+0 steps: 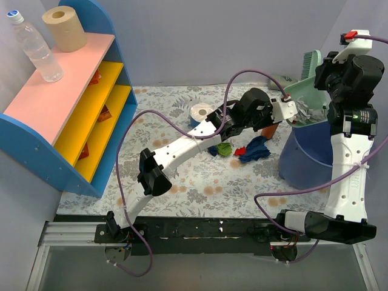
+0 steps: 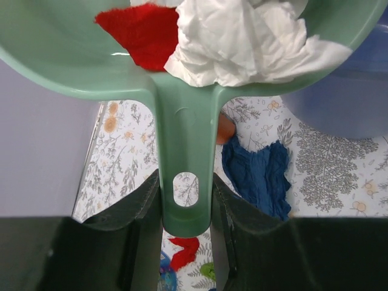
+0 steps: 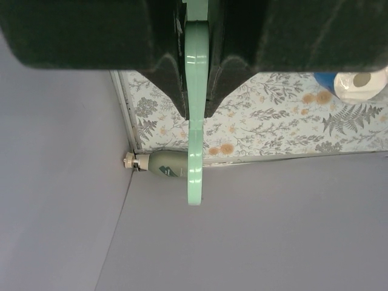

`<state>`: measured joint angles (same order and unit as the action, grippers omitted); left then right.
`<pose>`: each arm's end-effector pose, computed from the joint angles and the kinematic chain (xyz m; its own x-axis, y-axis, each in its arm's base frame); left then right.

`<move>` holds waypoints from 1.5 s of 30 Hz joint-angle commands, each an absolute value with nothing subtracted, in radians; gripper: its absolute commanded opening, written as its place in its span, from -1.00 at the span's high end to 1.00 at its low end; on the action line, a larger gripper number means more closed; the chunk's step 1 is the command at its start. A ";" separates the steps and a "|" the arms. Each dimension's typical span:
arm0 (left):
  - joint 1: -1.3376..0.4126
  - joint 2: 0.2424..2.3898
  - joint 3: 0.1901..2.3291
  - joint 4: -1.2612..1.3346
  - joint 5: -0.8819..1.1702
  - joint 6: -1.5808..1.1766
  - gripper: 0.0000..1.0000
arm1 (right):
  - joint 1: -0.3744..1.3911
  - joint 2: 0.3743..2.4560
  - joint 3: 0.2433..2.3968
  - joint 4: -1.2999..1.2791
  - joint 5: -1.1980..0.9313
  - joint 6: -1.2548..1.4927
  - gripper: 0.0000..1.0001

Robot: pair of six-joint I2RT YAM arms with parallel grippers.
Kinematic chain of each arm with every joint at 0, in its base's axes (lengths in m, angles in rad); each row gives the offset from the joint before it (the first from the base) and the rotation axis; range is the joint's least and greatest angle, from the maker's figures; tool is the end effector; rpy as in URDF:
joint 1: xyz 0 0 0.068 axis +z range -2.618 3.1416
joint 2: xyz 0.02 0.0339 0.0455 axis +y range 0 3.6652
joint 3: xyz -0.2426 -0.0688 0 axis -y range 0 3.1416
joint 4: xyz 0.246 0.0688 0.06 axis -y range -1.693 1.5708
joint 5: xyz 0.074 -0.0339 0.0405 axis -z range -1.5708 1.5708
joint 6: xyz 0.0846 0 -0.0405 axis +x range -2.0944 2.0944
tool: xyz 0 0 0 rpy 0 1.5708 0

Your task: Sweep away the paper scraps from the table

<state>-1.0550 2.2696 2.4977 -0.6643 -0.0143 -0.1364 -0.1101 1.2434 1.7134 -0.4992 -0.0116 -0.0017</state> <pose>0.2703 -0.4743 0.3463 -0.3239 0.2955 -0.8988 0.8271 0.5497 -0.1173 0.2910 -0.0312 0.5035 -0.0292 0.0015 -0.9996 0.0983 0.9952 -0.0014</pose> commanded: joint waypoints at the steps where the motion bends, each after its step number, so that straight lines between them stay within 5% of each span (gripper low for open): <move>1: -1.069 2.276 2.548 -0.566 -0.057 -0.089 1.00 | -0.110 1.256 1.778 -0.453 -0.041 0.020 0.97; 45: -1.164 2.433 2.530 -0.025 -0.279 0.570 1.00 | -0.121 1.289 1.793 -0.436 -0.052 0.020 0.97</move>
<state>-1.1500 2.4653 2.5103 -0.1055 -0.2424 0.5224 -0.1230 1.2858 1.7519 -0.4915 -0.0448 0.0059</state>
